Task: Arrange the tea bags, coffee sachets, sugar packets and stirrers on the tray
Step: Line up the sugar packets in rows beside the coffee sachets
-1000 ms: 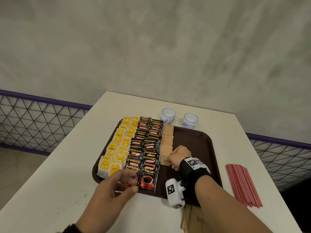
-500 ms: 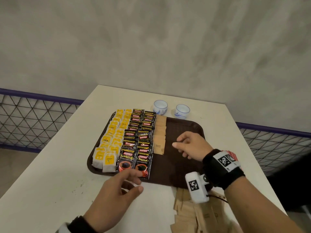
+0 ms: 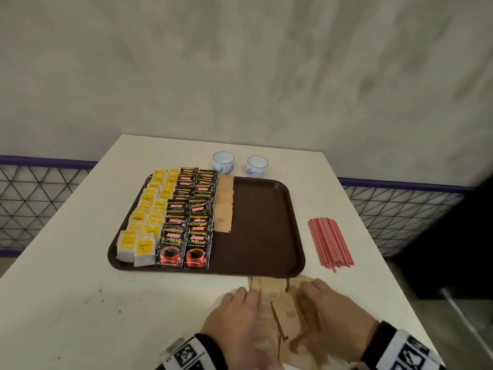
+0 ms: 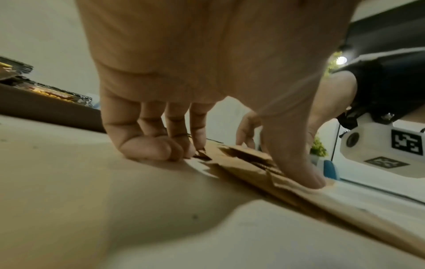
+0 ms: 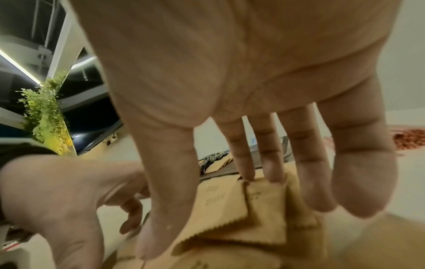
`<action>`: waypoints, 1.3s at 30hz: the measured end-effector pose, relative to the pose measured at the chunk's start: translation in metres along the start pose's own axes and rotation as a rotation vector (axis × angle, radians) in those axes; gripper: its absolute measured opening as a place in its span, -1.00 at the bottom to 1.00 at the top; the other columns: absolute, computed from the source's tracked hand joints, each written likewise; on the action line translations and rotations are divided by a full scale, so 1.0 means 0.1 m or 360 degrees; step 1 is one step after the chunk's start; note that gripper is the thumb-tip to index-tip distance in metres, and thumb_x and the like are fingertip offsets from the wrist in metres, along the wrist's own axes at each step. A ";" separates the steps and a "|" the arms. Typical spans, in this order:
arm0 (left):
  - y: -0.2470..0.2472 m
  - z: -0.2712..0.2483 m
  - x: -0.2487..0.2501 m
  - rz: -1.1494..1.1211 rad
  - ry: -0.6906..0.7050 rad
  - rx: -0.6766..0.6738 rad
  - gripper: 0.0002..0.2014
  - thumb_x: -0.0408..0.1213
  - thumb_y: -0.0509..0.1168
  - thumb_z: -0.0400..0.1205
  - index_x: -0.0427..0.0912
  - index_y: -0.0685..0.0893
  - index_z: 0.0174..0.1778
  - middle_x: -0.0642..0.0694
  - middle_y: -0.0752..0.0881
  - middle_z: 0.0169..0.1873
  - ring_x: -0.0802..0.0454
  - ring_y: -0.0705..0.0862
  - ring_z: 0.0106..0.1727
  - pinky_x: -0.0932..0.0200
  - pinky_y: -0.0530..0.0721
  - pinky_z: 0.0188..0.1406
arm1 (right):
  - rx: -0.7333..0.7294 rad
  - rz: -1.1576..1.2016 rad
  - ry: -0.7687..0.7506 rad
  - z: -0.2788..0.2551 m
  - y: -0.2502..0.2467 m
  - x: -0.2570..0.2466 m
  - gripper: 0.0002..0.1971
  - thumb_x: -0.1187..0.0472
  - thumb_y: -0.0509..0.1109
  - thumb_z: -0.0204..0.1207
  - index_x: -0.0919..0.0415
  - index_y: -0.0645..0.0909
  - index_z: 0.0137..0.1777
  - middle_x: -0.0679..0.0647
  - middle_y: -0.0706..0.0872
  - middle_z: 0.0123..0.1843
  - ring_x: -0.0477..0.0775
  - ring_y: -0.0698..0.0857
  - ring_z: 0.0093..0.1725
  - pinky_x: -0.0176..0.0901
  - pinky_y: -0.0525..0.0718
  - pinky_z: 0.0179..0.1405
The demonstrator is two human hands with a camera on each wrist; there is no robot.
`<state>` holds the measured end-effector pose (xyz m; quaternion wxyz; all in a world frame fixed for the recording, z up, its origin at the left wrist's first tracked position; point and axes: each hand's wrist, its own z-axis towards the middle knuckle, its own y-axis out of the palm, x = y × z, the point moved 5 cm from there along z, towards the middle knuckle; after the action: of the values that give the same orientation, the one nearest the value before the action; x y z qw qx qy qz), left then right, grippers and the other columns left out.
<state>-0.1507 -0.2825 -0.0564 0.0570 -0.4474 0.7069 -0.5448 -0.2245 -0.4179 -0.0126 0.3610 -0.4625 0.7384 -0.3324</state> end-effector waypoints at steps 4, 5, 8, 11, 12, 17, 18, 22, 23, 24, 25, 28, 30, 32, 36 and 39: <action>0.10 0.03 0.03 0.0085 -0.0030 -0.0008 -0.28 0.02 0.50 0.36 -0.05 0.31 0.35 -0.03 0.47 0.28 -0.07 0.48 0.27 0.01 0.58 0.24 | 0.0098 0.0084 0.0012 0.10 0.21 0.01 -0.19 -0.01 0.61 0.29 0.01 0.26 0.48 -0.04 0.28 0.47 0.00 0.51 0.24 -0.18 0.51 0.33; 0.10 0.04 0.02 0.0049 -0.0035 -0.0050 -0.29 0.03 0.51 0.35 -0.03 0.33 0.33 -0.01 0.52 0.26 -0.06 0.52 0.25 0.01 0.59 0.23 | 0.0125 0.0100 0.0018 0.11 0.22 0.00 -0.22 0.02 0.60 0.31 0.02 0.27 0.47 -0.04 0.30 0.46 -0.02 0.49 0.18 -0.20 0.50 0.30; 0.08 0.07 -0.05 -0.0049 -0.0057 -0.0107 -0.40 0.00 0.49 0.36 0.00 0.40 0.25 0.02 0.64 0.15 -0.04 0.64 0.13 0.01 0.66 0.17 | 0.0192 0.0124 -0.0001 0.13 0.22 -0.03 -0.29 0.06 0.56 0.35 -0.02 0.31 0.46 -0.08 0.36 0.43 -0.03 0.51 0.19 -0.25 0.49 0.26; 0.03 0.06 -0.17 -0.0221 -0.0077 -0.0073 -0.55 -0.12 0.44 0.42 0.04 0.47 0.19 0.03 0.67 0.08 -0.01 0.67 0.06 0.03 0.70 0.12 | 0.0245 0.0132 -0.0042 0.14 0.19 -0.07 -0.27 0.10 0.51 0.37 -0.11 0.27 0.51 -0.11 0.36 0.43 -0.02 0.53 0.28 -0.20 0.53 0.30; -0.01 0.05 -0.22 -0.0290 -0.0072 -0.0044 -0.61 -0.16 0.43 0.43 0.06 0.50 0.13 0.03 0.68 0.05 -0.01 0.67 0.03 0.03 0.71 0.09 | 0.0257 0.0120 -0.0061 0.14 0.18 -0.09 -0.26 0.11 0.50 0.39 -0.14 0.25 0.53 -0.09 0.35 0.42 0.01 0.51 0.31 -0.18 0.54 0.32; -0.16 -0.08 -0.48 -0.0664 -0.0050 0.0103 -0.81 -0.27 0.38 0.36 0.07 0.57 -0.18 0.04 0.76 -0.14 0.04 0.71 -0.09 0.02 0.75 -0.08 | 0.0292 0.0020 -0.0227 0.18 0.21 -0.23 -0.36 0.11 0.43 0.50 -0.27 0.27 0.52 -0.08 0.29 0.29 0.05 0.42 0.32 -0.13 0.57 0.29; -0.19 -0.11 -0.52 -0.0732 -0.0050 0.0144 -0.81 -0.28 0.37 0.35 0.05 0.59 -0.18 0.03 0.77 -0.16 0.04 0.72 -0.09 0.01 0.75 -0.08 | 0.0313 0.0018 -0.0243 0.19 0.21 -0.24 -0.41 0.09 0.41 0.53 -0.27 0.30 0.51 -0.08 0.30 0.30 0.05 0.42 0.32 -0.14 0.58 0.28; -0.29 -0.23 -0.64 -0.0867 -0.0053 0.0252 -0.79 -0.43 0.32 0.48 0.00 0.65 -0.13 -0.03 0.79 -0.16 0.11 0.71 -0.14 0.24 0.70 -0.28 | 0.0401 0.0117 -0.0264 0.25 0.18 -0.21 -0.60 0.02 0.25 0.66 -0.19 0.46 0.49 -0.18 0.38 0.21 -0.04 0.44 0.28 -0.33 0.45 0.19; -0.32 -0.25 -0.66 -0.0893 -0.0040 0.0274 -0.76 -0.47 0.30 0.49 0.00 0.66 -0.12 -0.05 0.78 -0.17 0.10 0.70 -0.17 0.27 0.67 -0.31 | 0.0438 0.0129 -0.0260 0.26 0.15 -0.20 -0.64 0.00 0.21 0.68 -0.18 0.50 0.47 -0.19 0.42 0.18 -0.06 0.45 0.26 -0.33 0.45 0.20; -0.34 -0.28 -0.68 -0.0908 -0.0033 0.0297 -0.74 -0.49 0.29 0.50 0.01 0.67 -0.12 -0.07 0.78 -0.18 0.08 0.70 -0.20 0.26 0.67 -0.31 | 0.0477 0.0161 -0.0250 0.25 0.11 -0.19 -0.66 -0.01 0.19 0.70 -0.19 0.52 0.44 -0.18 0.47 0.19 -0.08 0.47 0.26 -0.31 0.46 0.23; -0.36 -0.30 -0.70 -0.0915 -0.0036 0.0317 -0.74 -0.49 0.29 0.50 0.01 0.68 -0.12 -0.09 0.78 -0.19 0.04 0.71 -0.20 0.22 0.69 -0.29 | 0.0517 0.0225 -0.0234 0.25 0.07 -0.18 -0.67 0.01 0.17 0.71 -0.21 0.54 0.42 -0.18 0.54 0.21 -0.10 0.49 0.25 -0.30 0.47 0.27; -0.35 -0.36 -0.74 -0.0881 -0.0060 0.0330 -0.75 -0.46 0.28 0.55 0.02 0.68 -0.06 0.01 0.77 -0.17 0.09 0.70 -0.14 0.26 0.69 -0.23 | 0.0752 0.0649 -0.0275 0.21 -0.10 -0.20 -0.69 0.09 0.25 0.68 -0.23 0.59 0.35 -0.36 0.69 0.01 -0.29 0.63 0.07 -0.40 0.53 0.25; -0.34 -0.39 -0.75 -0.0842 -0.0074 0.0326 -0.75 -0.45 0.26 0.59 0.04 0.65 -0.01 0.12 0.73 -0.12 0.16 0.66 -0.09 0.33 0.67 -0.22 | 0.0885 0.1050 -0.0309 0.21 -0.19 -0.20 -0.71 0.17 0.32 0.64 -0.25 0.66 0.22 -0.32 0.73 -0.31 -0.29 0.67 -0.20 -0.37 0.65 0.03; -0.34 -0.41 -0.78 -0.0856 -0.0093 0.0342 -0.71 -0.49 0.24 0.59 0.05 0.65 -0.02 0.11 0.71 -0.11 0.14 0.66 -0.08 0.33 0.68 -0.23 | 0.0883 0.1418 -0.0361 0.20 -0.30 -0.23 -0.65 0.31 0.34 0.62 -0.24 0.70 0.12 -0.05 0.79 -0.32 -0.15 0.68 -0.31 -0.31 0.65 -0.23; -0.34 -0.41 -0.81 -0.0860 -0.0135 0.0314 -0.64 -0.53 0.21 0.60 0.12 0.61 -0.05 0.11 0.70 -0.09 0.15 0.66 -0.09 0.39 0.66 -0.23 | 0.0703 0.1875 -0.0579 0.16 -0.52 -0.32 -0.56 0.39 0.45 0.50 -0.10 0.65 0.27 0.02 0.82 -0.09 -0.08 0.71 -0.26 -0.25 0.70 -0.19; -0.35 -0.40 -0.83 -0.0862 -0.0109 0.0311 -0.69 -0.46 0.23 0.62 0.14 0.59 -0.05 0.13 0.72 -0.10 0.19 0.66 -0.08 0.49 0.60 -0.28 | 0.0654 0.2008 -0.0734 0.17 -0.60 -0.37 -0.50 -0.09 0.50 0.41 -0.11 0.63 0.38 0.09 0.79 -0.01 0.01 0.68 -0.19 -0.18 0.67 -0.07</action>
<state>-0.1049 -0.1962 -0.0452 -0.0240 -0.6305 0.5036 -0.5901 -0.1716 -0.4080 0.0366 0.7124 0.0730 0.6927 -0.0856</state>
